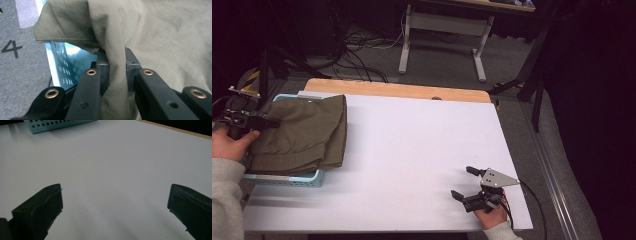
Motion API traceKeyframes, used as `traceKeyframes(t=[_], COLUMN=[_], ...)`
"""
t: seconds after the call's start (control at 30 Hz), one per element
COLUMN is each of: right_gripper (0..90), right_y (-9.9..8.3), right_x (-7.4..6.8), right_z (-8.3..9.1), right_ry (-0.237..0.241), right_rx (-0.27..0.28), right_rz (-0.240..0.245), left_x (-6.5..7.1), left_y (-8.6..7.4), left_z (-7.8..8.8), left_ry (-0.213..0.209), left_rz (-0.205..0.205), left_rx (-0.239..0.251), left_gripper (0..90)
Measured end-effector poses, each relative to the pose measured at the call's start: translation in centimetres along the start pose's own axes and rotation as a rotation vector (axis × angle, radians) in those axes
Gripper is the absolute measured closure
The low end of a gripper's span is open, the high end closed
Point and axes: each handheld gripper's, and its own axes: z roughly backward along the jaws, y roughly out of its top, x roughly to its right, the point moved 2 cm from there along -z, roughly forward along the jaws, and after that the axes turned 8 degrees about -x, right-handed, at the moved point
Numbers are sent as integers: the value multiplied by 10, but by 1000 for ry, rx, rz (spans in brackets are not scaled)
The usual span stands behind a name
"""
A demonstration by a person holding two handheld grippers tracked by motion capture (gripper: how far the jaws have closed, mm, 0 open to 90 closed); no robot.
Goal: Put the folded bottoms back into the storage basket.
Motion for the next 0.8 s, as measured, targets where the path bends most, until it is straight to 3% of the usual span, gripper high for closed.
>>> traceKeyframes(t=[0.13,0.2,0.3,0.37,0.47,0.7,0.8], right_gripper=[5,5,5,5,5,5,5], right_y=[0,0,0,0,0,0,1], right_x=[0,0,0,0,0,0,-1], right_z=[0,0,0,0,0,-1,-1], right_ry=[0,0,1,2,3,4,6], right_rx=[0,1,0,0,-1,-2,-3], right_rz=[0,0,1,1,3,5,6], left_x=[-1,-3,-4,-5,-1,20,40], left_y=[-1,-1,-2,-3,-4,-1,3], left_z=[1,6,11,16,20,28,31], left_ry=[32,58,61,50,43,1,-27], left_rz=[7,16,31,49,37,2,-32], left_rx=[10,32,65,86,104,137,164], left_gripper=[769,716,614,598,512,440,415])
